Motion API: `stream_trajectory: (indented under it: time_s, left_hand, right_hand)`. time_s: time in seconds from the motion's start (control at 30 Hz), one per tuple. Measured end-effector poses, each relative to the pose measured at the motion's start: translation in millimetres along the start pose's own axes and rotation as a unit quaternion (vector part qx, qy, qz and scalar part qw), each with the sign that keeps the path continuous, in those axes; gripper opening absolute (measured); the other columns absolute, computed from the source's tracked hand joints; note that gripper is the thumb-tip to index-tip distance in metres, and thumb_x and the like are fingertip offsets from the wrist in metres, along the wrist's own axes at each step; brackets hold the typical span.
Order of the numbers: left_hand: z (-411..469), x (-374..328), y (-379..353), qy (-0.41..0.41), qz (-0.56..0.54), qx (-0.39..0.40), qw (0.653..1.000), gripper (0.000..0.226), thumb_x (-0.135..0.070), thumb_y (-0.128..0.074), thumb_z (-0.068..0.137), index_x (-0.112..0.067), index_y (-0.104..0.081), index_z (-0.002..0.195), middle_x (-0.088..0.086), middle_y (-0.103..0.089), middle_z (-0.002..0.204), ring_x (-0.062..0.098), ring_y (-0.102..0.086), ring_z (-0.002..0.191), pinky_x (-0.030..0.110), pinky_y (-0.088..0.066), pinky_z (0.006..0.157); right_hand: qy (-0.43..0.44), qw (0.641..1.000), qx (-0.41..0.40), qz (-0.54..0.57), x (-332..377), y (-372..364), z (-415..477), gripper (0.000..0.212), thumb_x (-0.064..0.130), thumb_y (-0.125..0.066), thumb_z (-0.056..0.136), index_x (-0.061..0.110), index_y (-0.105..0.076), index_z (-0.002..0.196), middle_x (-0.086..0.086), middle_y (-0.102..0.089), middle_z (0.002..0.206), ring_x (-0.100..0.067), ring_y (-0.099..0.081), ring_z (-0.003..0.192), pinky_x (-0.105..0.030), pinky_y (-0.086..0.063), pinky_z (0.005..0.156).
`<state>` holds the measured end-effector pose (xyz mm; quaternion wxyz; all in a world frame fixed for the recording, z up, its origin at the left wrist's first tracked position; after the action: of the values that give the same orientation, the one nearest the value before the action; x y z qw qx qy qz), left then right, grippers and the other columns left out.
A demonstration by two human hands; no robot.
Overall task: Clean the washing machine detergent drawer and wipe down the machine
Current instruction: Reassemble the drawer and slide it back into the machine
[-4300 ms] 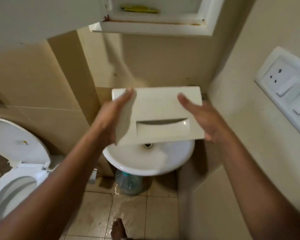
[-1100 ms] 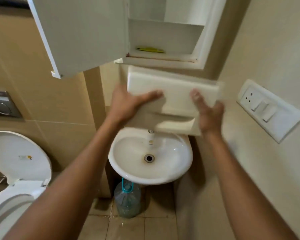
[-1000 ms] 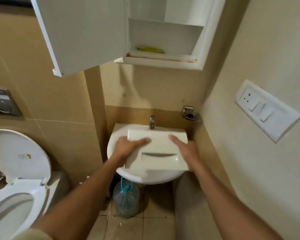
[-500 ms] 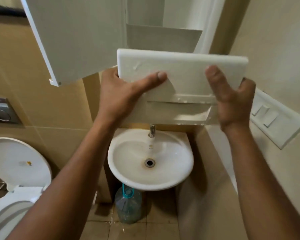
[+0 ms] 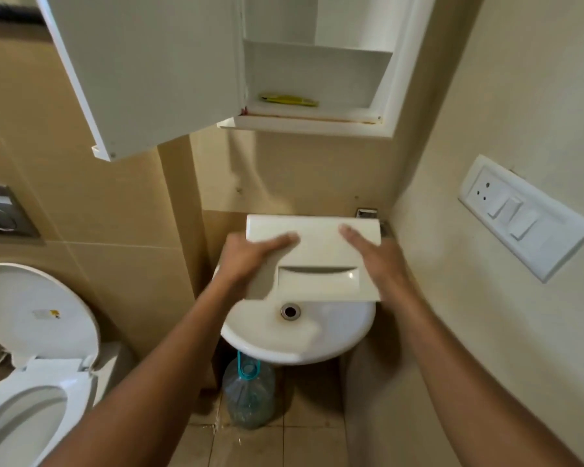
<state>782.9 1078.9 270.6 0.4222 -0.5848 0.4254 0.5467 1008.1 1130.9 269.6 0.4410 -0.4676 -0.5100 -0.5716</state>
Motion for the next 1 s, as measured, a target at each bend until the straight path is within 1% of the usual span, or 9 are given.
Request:
stream_trajectory:
  time_s: [0.13,0.23,0.3,0.4,0.57,0.7,0.8,0.9,1.0]
  left_hand:
    - [-18.0,-119.3,-0.5,-0.233,-0.02,0.005,0.972,0.03,-0.04,-0.095,0.062,-0.019,-0.082,0.08,-0.005,-0.079,0.078,0.01,-0.076,0.069,0.021,-0.055,0.052]
    - [-17.2,-125.4,4.0,-0.325,-0.033,0.0,0.945,0.031,-0.043,-0.095,0.063,-0.024,-0.082,0.085,-0.004,-0.08,0.085,0.014,-0.078,0.077,0.024,-0.058,0.058]
    - [-1.7,-66.2,2.8,-0.19,0.014,-0.016,0.981,0.035,-0.04,-0.095,0.062,-0.016,-0.08,0.084,-0.002,-0.08,0.083,0.018,-0.077,0.074,0.023,-0.056,0.056]
    - [-6.1,58.0,9.1,0.114,0.057,0.018,0.992,0.05,-0.042,-0.094,0.059,-0.008,-0.075,0.091,0.006,-0.078,0.089,0.024,-0.075,0.076,0.031,-0.058,0.062]
    - [-11.0,103.8,13.0,0.147,0.01,0.035,0.988,0.072,-0.053,-0.098,0.043,-0.012,-0.076,0.098,0.003,-0.08,0.091,0.02,-0.078,0.083,0.033,-0.063,0.068]
    - [1.1,25.0,4.6,0.06,0.013,0.006,0.998,0.048,-0.04,-0.097,0.056,-0.01,-0.079,0.09,0.002,-0.08,0.087,0.016,-0.077,0.077,0.033,-0.062,0.068]
    - [-10.5,-69.6,-1.7,-0.123,0.004,-0.002,0.992,0.032,-0.039,-0.096,0.06,-0.017,-0.081,0.077,-0.007,-0.079,0.075,0.007,-0.074,0.064,0.02,-0.054,0.05]
    - [-33.5,-136.5,-0.2,-0.331,-0.021,0.011,0.943,0.028,-0.043,-0.095,0.063,-0.028,-0.082,0.083,-0.007,-0.08,0.083,0.011,-0.077,0.074,0.021,-0.058,0.056]
    - [-17.1,-95.9,-3.3,-0.27,0.015,-0.001,0.963,0.024,-0.039,-0.095,0.064,-0.025,-0.081,0.076,-0.008,-0.079,0.077,0.014,-0.076,0.069,0.02,-0.056,0.054]
  right_hand:
    - [0.214,0.974,-0.029,0.068,118.4,31.0,-6.1,0.036,0.064,-0.083,0.067,0.034,-0.081,0.087,0.012,-0.079,0.086,-0.007,-0.076,0.082,-0.024,-0.061,0.069]
    - [0.335,0.929,-0.096,0.124,119.8,28.5,-10.8,0.019,0.055,-0.081,0.076,0.038,-0.08,0.084,0.015,-0.077,0.079,-0.005,-0.075,0.073,-0.023,-0.059,0.061]
    - [0.21,0.968,-0.082,0.108,58.8,5.3,0.6,0.023,0.044,-0.085,0.075,0.026,-0.081,0.089,0.007,-0.078,0.086,-0.01,-0.075,0.082,-0.032,-0.062,0.073]
    - [-0.122,0.991,0.029,-0.037,-69.1,-17.1,-11.8,0.075,0.064,-0.085,0.062,0.012,-0.073,0.113,-0.004,-0.076,0.105,-0.024,-0.071,0.099,-0.045,-0.057,0.094]
    - [-0.168,0.983,0.035,-0.062,-108.6,-9.7,-13.8,0.084,0.083,-0.08,0.043,0.015,-0.077,0.092,0.004,-0.078,0.082,-0.016,-0.075,0.078,-0.04,-0.062,0.078]
    - [-0.048,0.998,0.0,-0.026,-24.0,-3.2,0.2,0.042,0.058,-0.087,0.062,0.021,-0.079,0.081,0.004,-0.079,0.084,-0.008,-0.075,0.074,-0.022,-0.058,0.062]
    - [0.128,0.99,-0.018,0.054,67.4,18.9,0.7,0.031,0.052,-0.086,0.07,0.025,-0.081,0.084,0.005,-0.079,0.089,-0.009,-0.076,0.086,-0.027,-0.061,0.074]
    - [0.318,0.935,-0.071,0.144,118.7,38.8,-15.0,0.022,0.053,-0.081,0.077,0.032,-0.081,0.085,0.01,-0.078,0.082,-0.008,-0.075,0.079,-0.023,-0.059,0.065]
    - [0.269,0.947,-0.092,0.152,73.1,20.2,-8.7,0.014,0.036,-0.081,0.082,0.024,-0.081,0.089,0.011,-0.078,0.083,-0.005,-0.073,0.08,-0.026,-0.058,0.071]
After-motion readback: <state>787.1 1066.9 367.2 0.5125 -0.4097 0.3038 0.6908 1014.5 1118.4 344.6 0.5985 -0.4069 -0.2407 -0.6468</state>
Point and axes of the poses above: each hand's wrist, its own z-axis towards the middle knuckle, its own y-axis out of the back of the hand, x = y × z, the point moved 2 cm from there along z, towards the middle knuckle
